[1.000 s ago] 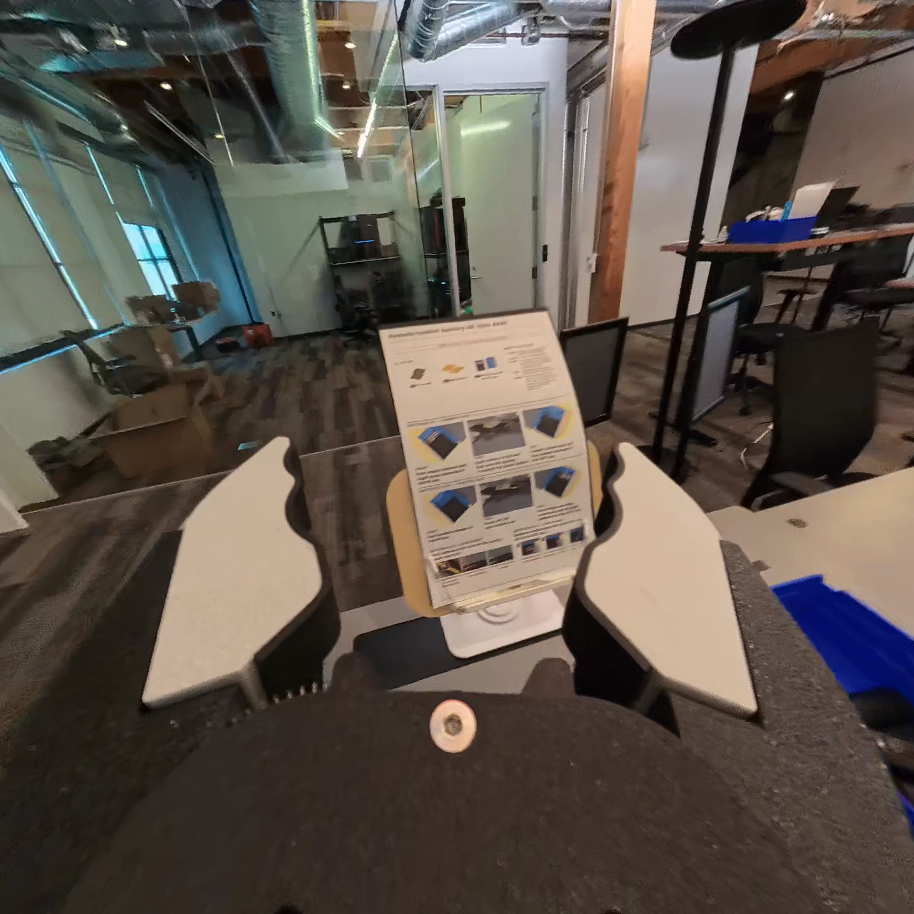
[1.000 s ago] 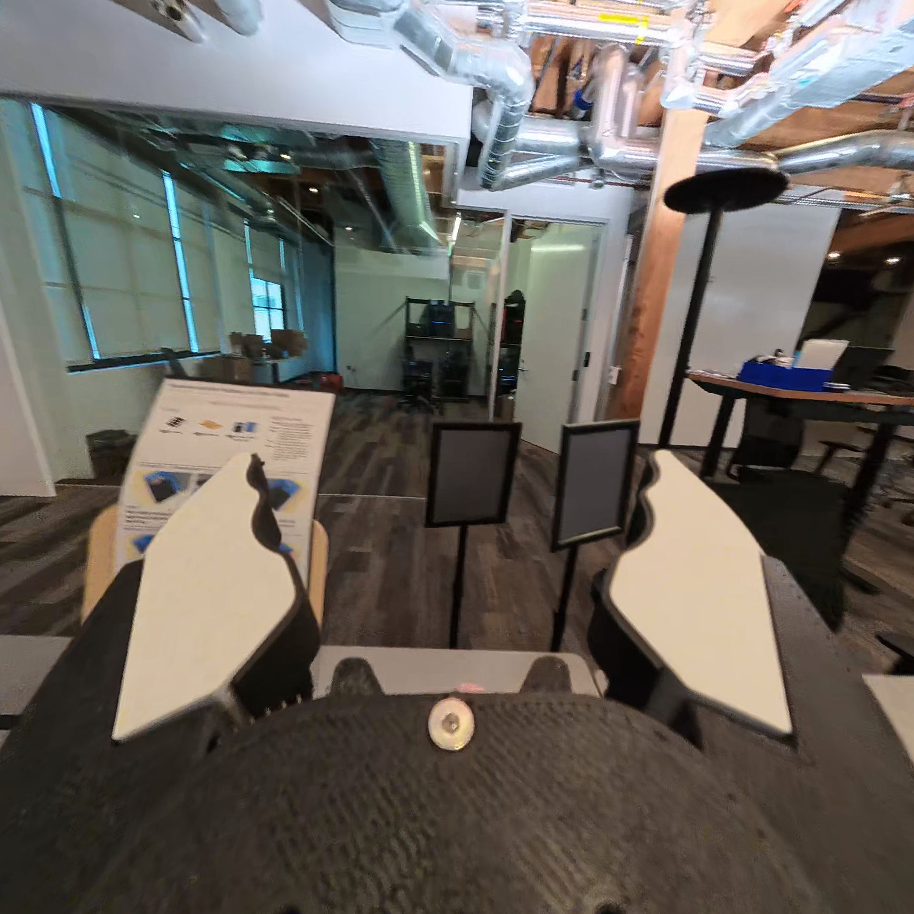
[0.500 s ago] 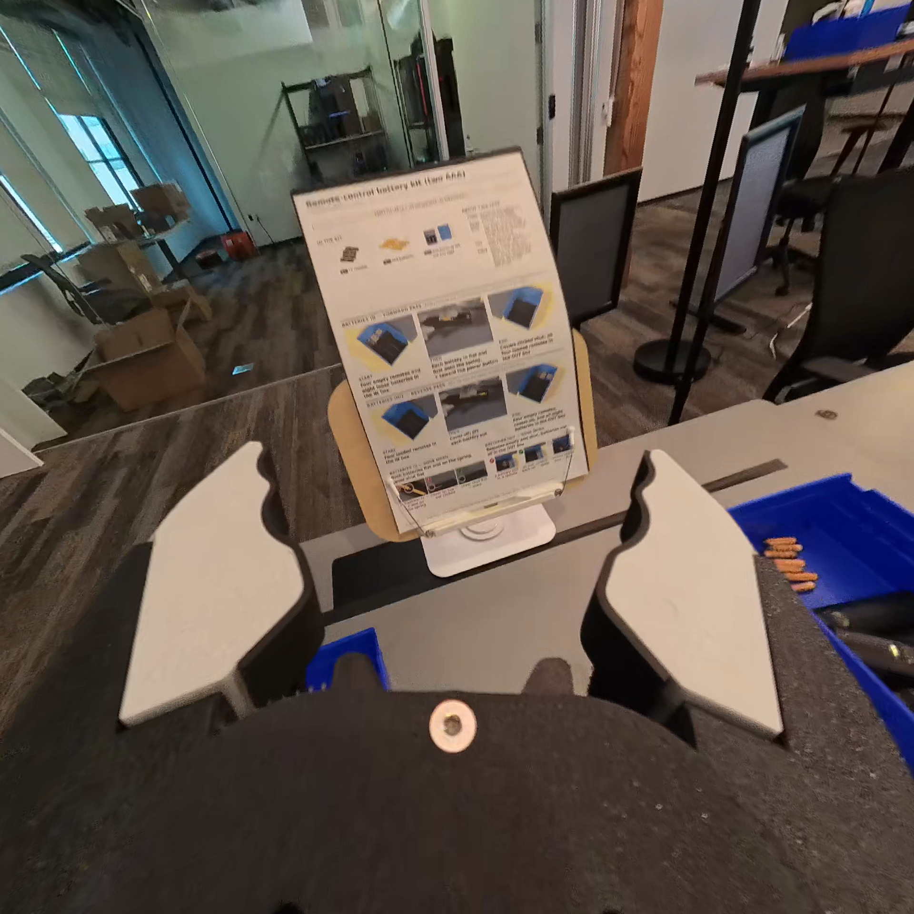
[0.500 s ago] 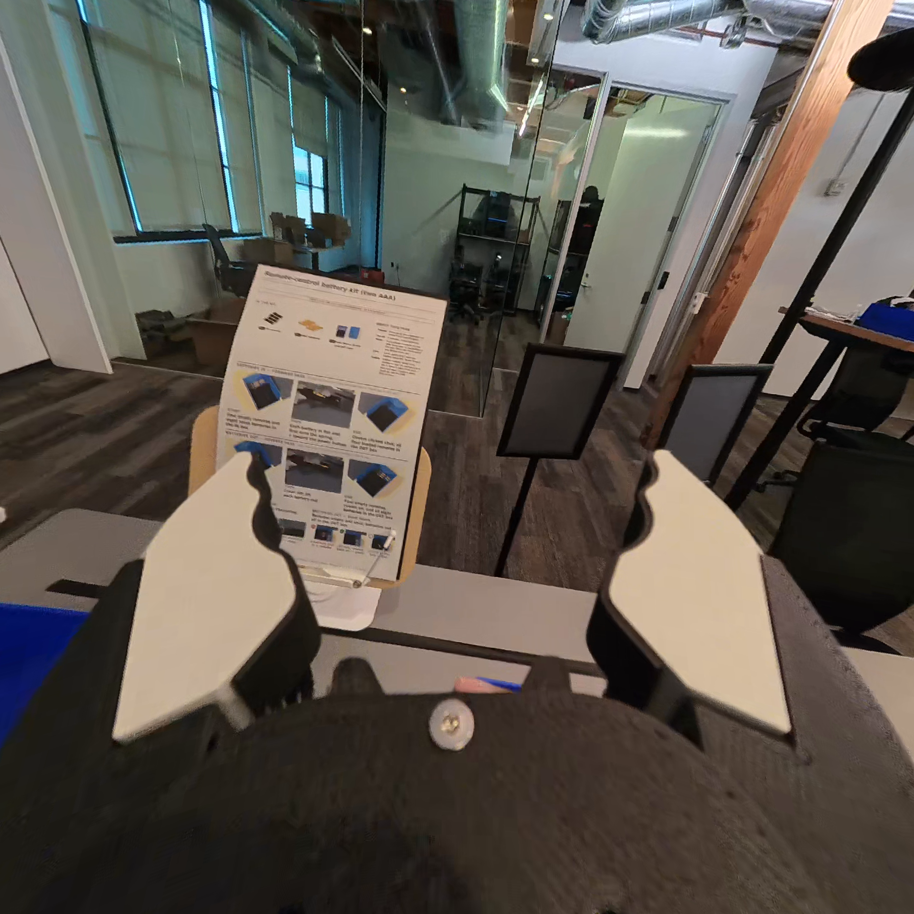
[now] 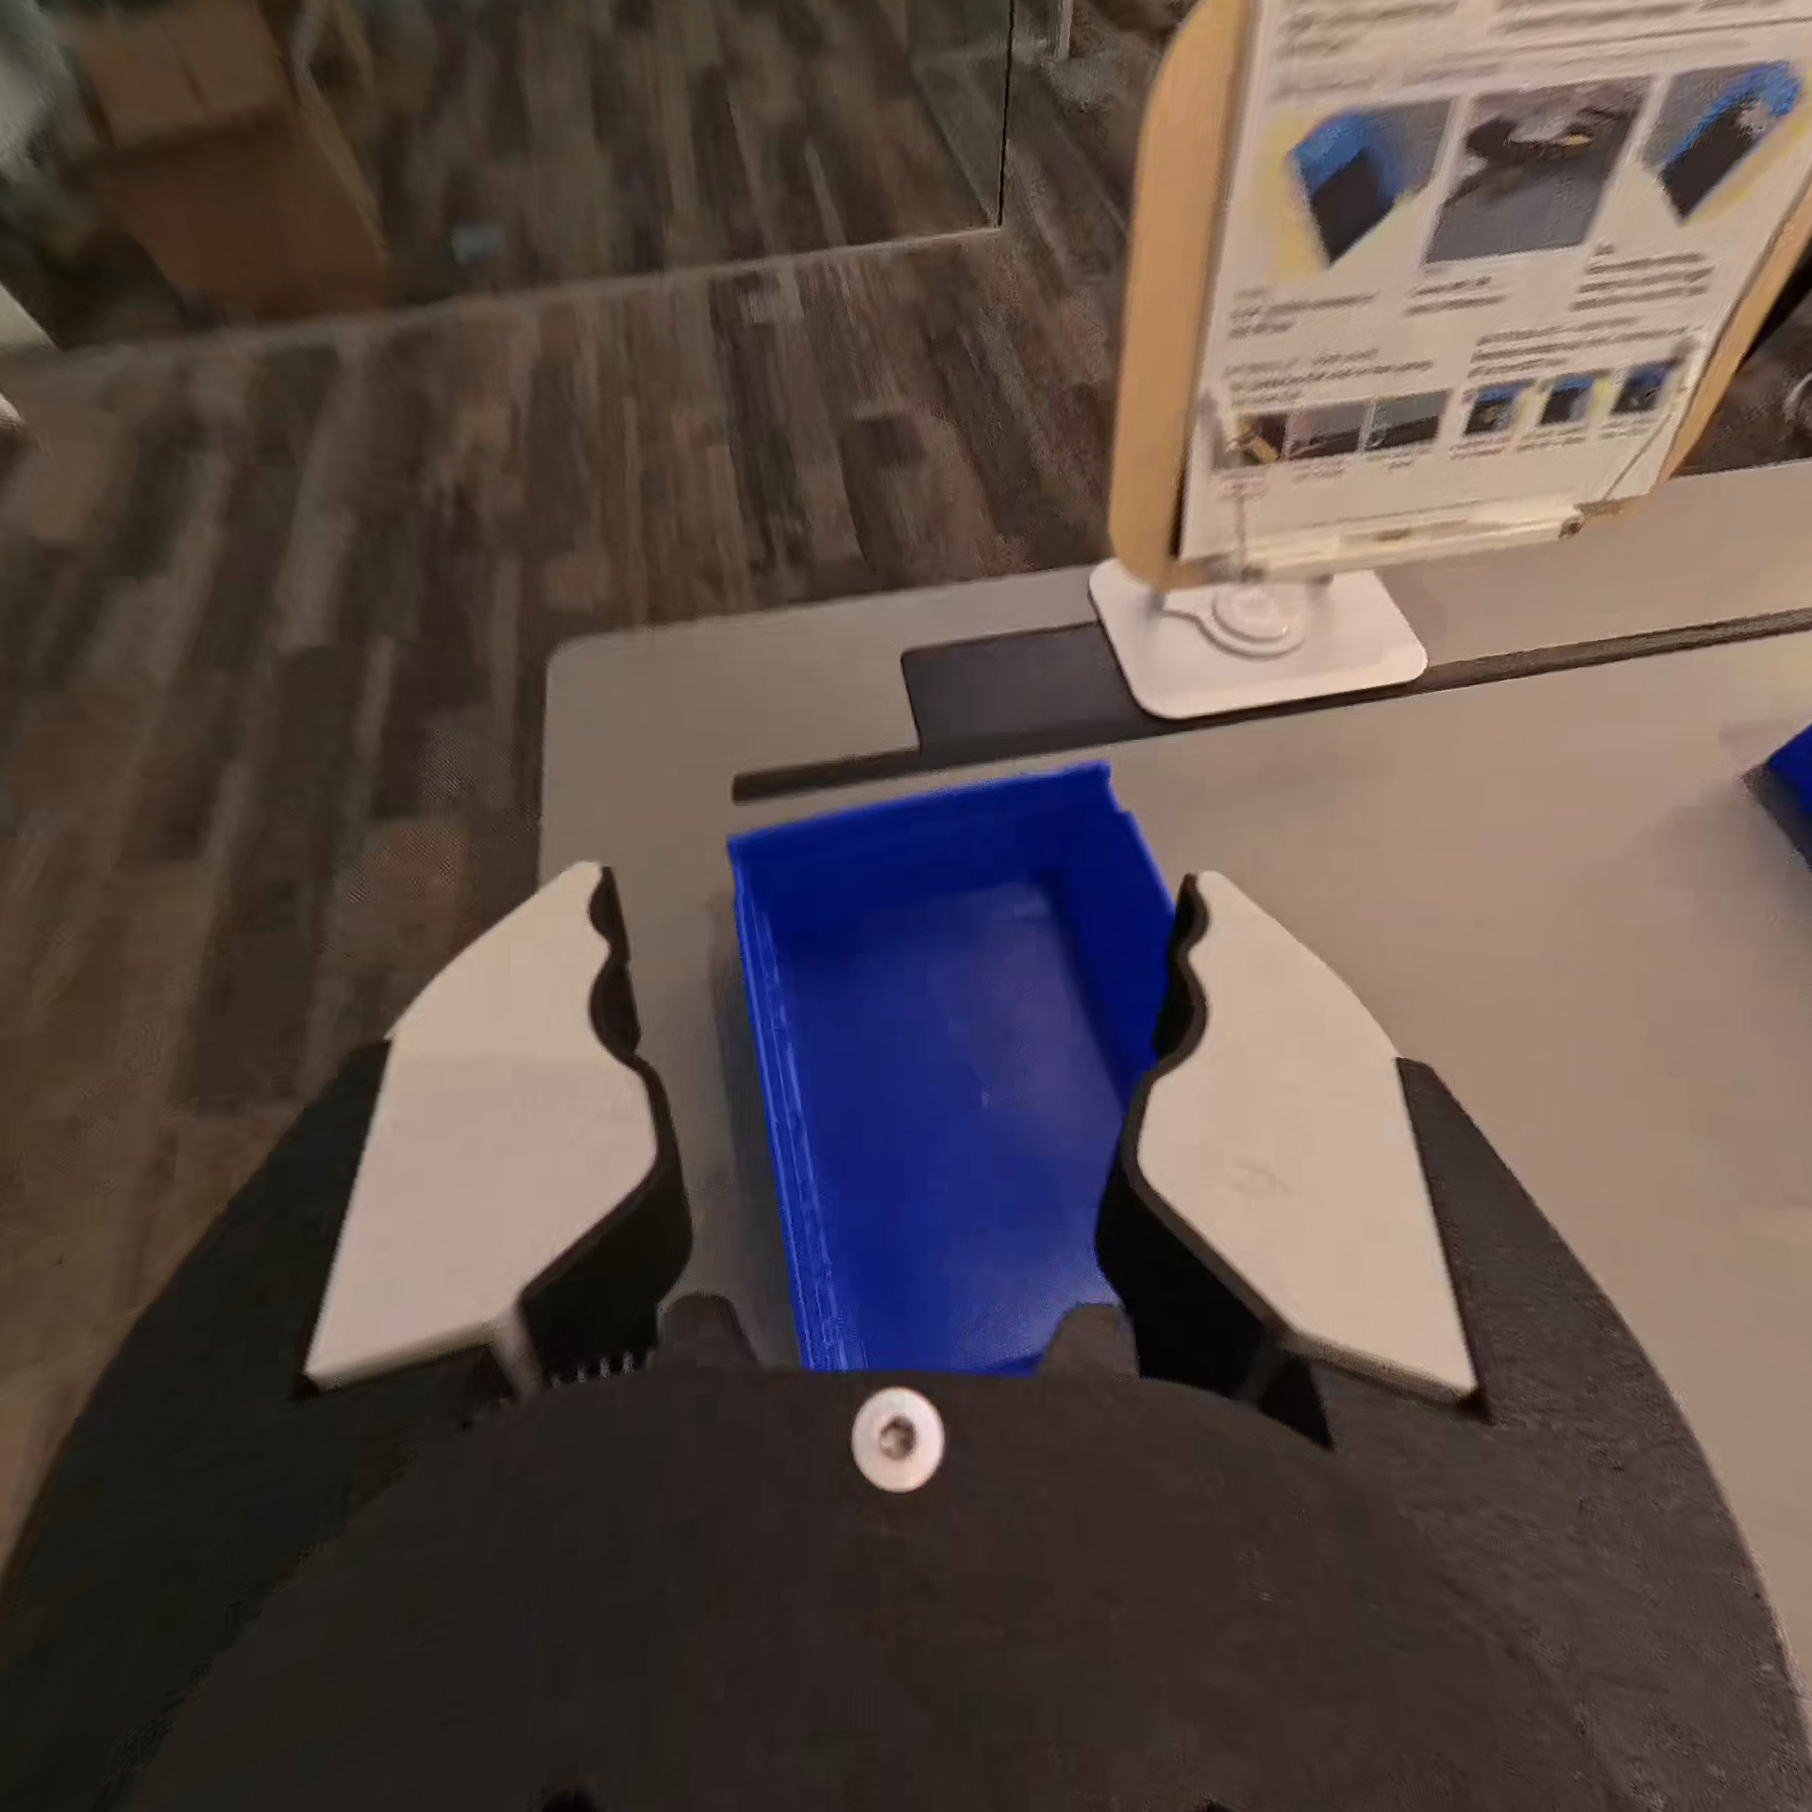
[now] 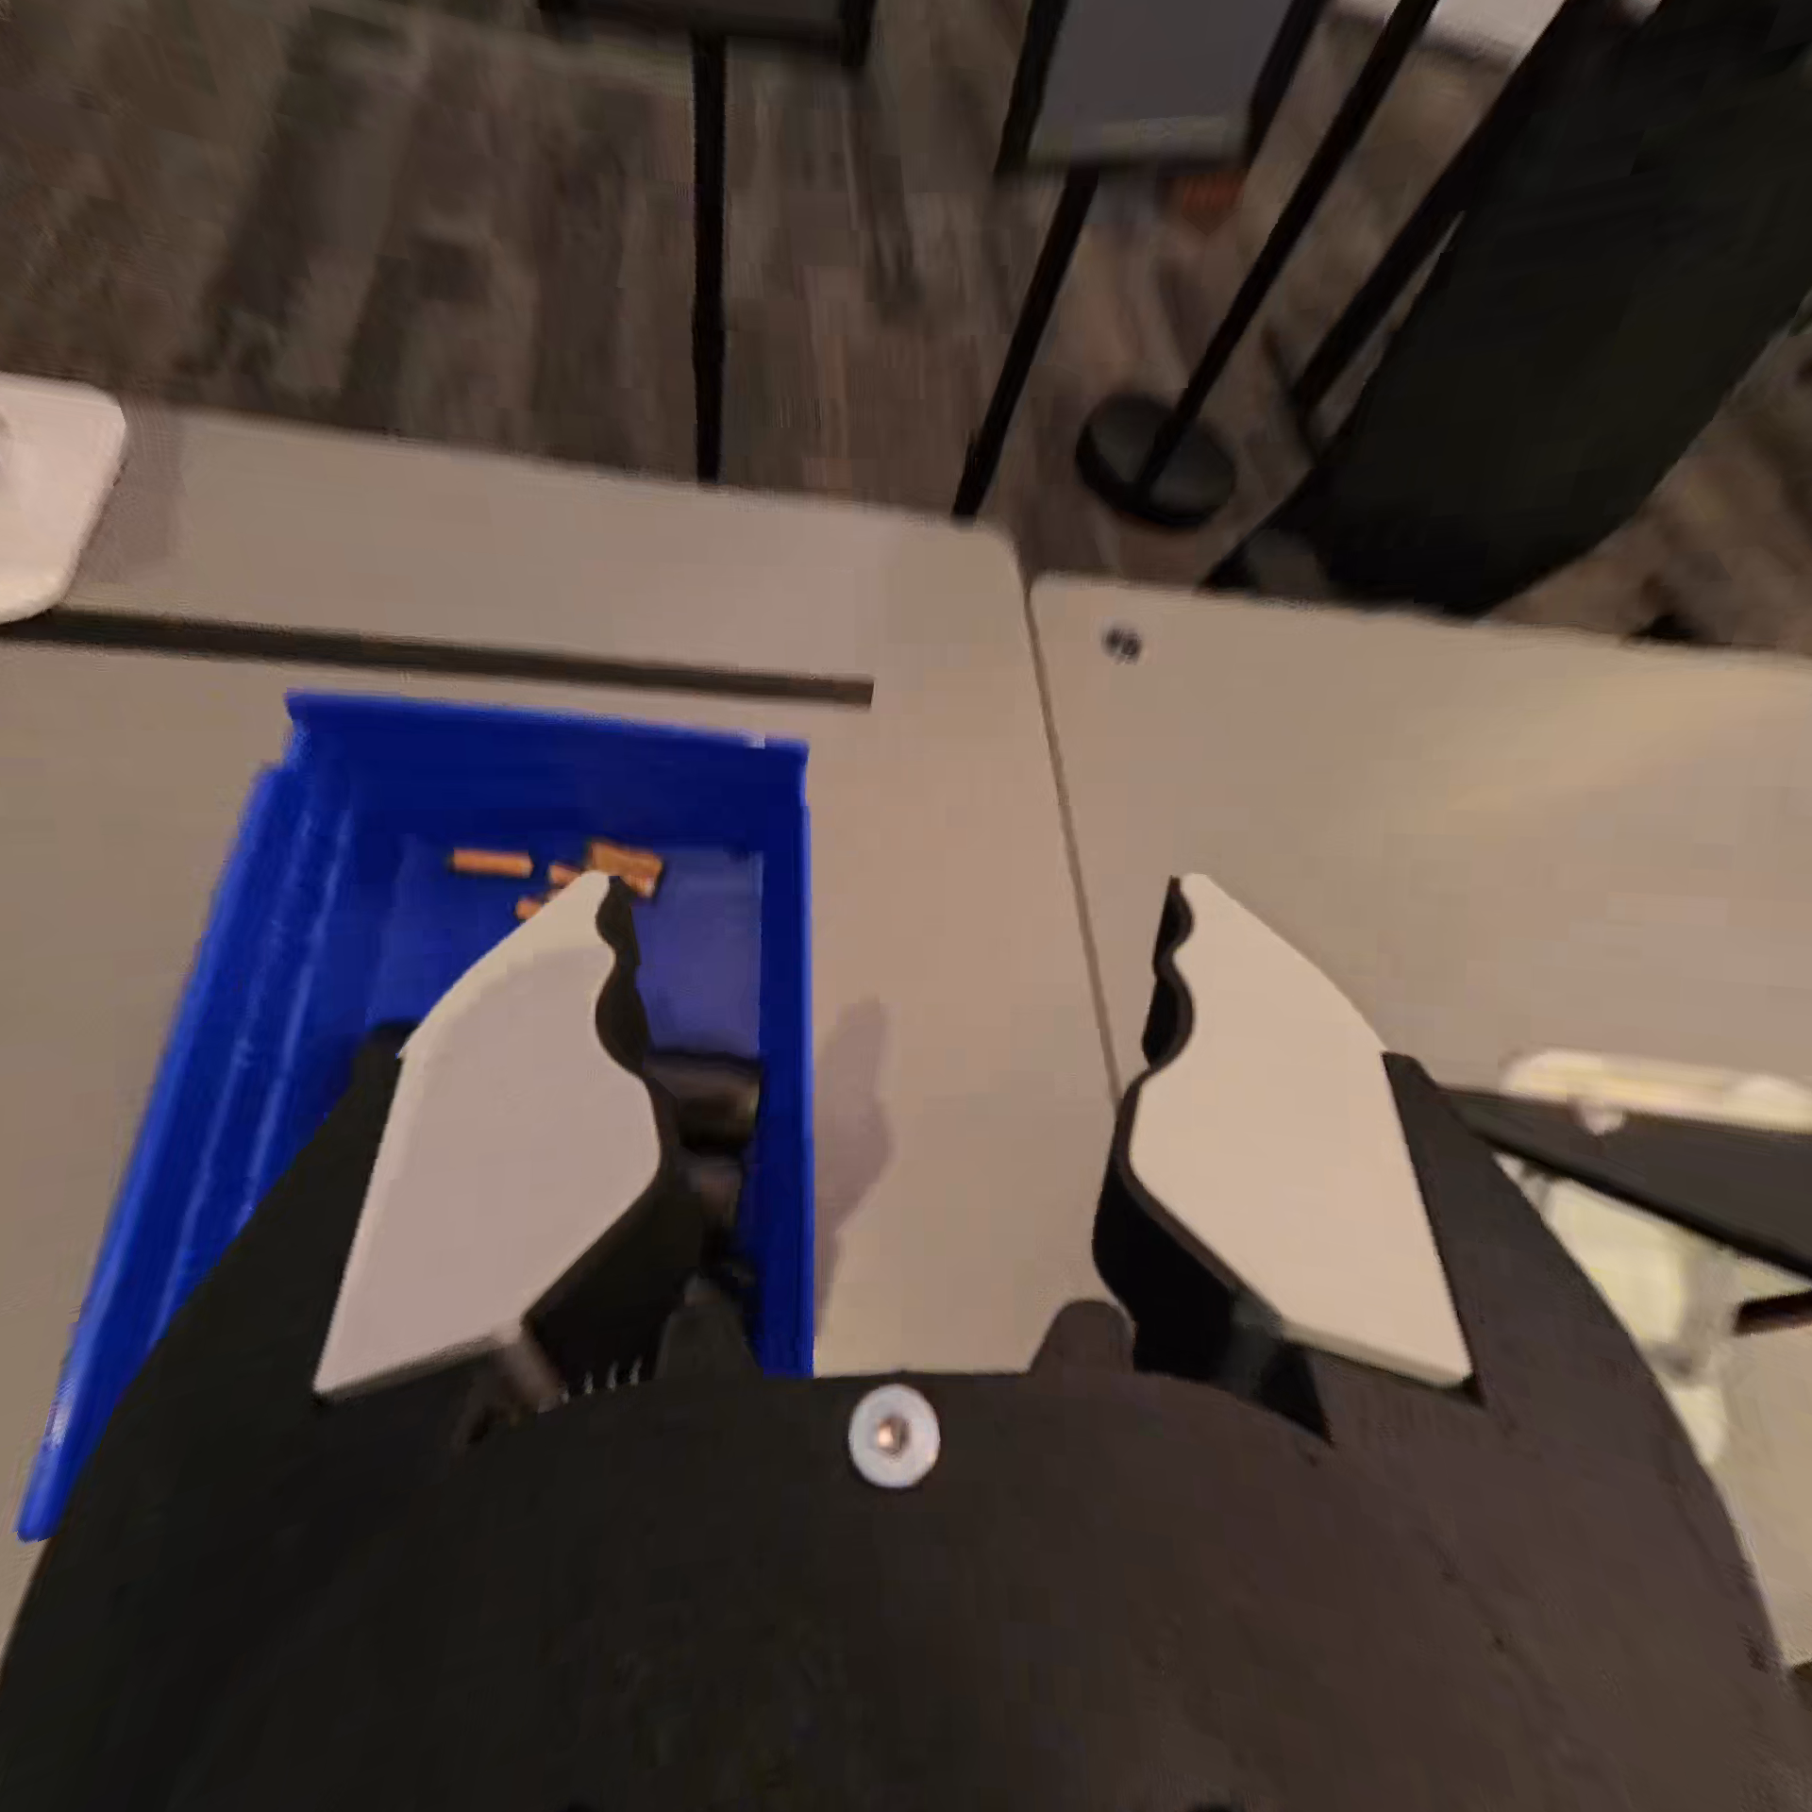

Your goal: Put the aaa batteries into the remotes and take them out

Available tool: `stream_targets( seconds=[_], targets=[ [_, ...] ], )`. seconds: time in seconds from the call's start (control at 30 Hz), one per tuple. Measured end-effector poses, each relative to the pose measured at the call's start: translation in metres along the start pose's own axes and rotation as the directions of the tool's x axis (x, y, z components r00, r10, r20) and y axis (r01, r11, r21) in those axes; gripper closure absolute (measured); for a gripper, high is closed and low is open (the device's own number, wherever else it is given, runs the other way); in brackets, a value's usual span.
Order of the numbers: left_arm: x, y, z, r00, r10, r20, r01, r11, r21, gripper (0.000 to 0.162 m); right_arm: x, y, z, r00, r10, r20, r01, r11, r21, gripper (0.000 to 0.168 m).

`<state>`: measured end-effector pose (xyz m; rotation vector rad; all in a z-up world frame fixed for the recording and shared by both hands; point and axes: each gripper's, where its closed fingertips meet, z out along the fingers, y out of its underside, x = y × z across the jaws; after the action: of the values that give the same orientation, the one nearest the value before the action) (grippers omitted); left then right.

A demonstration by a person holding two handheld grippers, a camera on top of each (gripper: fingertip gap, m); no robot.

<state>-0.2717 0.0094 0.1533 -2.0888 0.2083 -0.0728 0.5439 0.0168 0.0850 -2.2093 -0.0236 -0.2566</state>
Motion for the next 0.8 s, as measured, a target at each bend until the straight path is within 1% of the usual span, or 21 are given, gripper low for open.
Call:
stream_targets(
  seconds=[0.07,0.1,0.2,0.23,0.3,0.33,0.4,0.43,0.47,0.53,0.57,0.6,0.63,0.67,0.7,0.8],
  targets=[
    [-0.033,0.046,0.006,0.994,-0.106,-0.027,0.105,0.994,-0.023,0.064,-0.007,0.054,0.040,0.995,0.063,0.073,-0.053,0.989,-0.139,0.066],
    [-0.046,0.069,0.009,0.989,-0.143,-0.035,0.141,0.989,-0.041,0.066,-0.014,0.075,0.055,0.990,0.090,0.106,-0.069,0.979,-0.192,0.067],
    [-0.073,0.129,0.020,0.973,-0.229,-0.035,0.224,0.967,-0.118,0.066,-0.030,0.122,0.086,0.982,0.112,0.153,-0.055,0.941,-0.334,0.072],
    [-0.075,0.144,0.025,0.967,-0.251,-0.049,0.243,0.960,-0.139,0.069,-0.032,0.134,0.093,0.984,0.096,0.150,-0.032,0.924,-0.380,0.075],
    [-0.072,0.166,0.034,0.955,-0.287,-0.078,0.269,0.945,-0.187,0.069,-0.032,0.155,0.102,0.990,0.057,0.126,0.008,0.886,-0.463,0.075],
    [-0.066,0.174,0.038,0.950,-0.297,-0.099,0.270,0.938,-0.217,0.069,-0.033,0.163,0.105,0.990,0.052,0.130,0.020,0.866,-0.499,0.082],
    [-0.050,0.186,0.046,0.944,-0.305,-0.124,0.263,0.925,-0.276,0.064,-0.036,0.180,0.109,0.989,0.051,0.138,0.037,0.820,-0.571,0.100],
    [-0.045,0.190,0.050,0.946,-0.301,-0.121,0.255,0.921,-0.295,0.063,-0.032,0.189,0.110,0.992,0.032,0.123,0.050,0.793,-0.607,0.102],
    [-0.043,0.193,0.054,0.950,-0.294,-0.107,0.250,0.918,-0.307,0.064,-0.030,0.197,0.110,0.993,0.016,0.119,0.064,0.769,-0.636,0.105],
    [-0.040,0.202,0.062,0.956,-0.284,-0.074,0.242,0.907,-0.345,0.065,-0.032,0.200,0.109,0.989,0.057,0.136,0.046,0.754,-0.655,0.105],
    [-0.039,0.209,0.066,0.959,-0.277,-0.057,0.236,0.895,-0.379,0.067,-0.041,0.200,0.107,0.977,0.119,0.174,0.028,0.745,-0.667,0.114],
    [-0.038,0.217,0.069,0.962,-0.268,-0.044,0.226,0.880,-0.417,0.067,-0.052,0.200,0.103,0.956,0.186,0.228,0.021,0.731,-0.682,0.140],
    [-0.037,0.225,0.071,0.965,-0.261,-0.034,0.218,0.864,-0.454,0.069,-0.057,0.200,0.102,0.940,0.220,0.261,0.024,0.722,-0.692,0.156],
    [-0.037,0.233,0.073,0.966,-0.258,-0.021,0.216,0.847,-0.486,0.073,-0.059,0.200,0.101,0.935,0.227,0.272,0.028,0.718,-0.696,0.161],
    [-0.039,0.239,0.076,0.967,-0.255,-0.006,0.217,0.834,-0.507,0.077,-0.059,0.200,0.101,0.935,0.228,0.271,0.029,0.713,-0.700,0.161],
    [-0.042,0.247,0.082,0.963,-0.268,0.010,0.235,0.824,-0.515,0.098,-0.059,0.201,0.100,0.938,0.210,0.277,0.053,0.700,-0.712,0.161]
  ],
)
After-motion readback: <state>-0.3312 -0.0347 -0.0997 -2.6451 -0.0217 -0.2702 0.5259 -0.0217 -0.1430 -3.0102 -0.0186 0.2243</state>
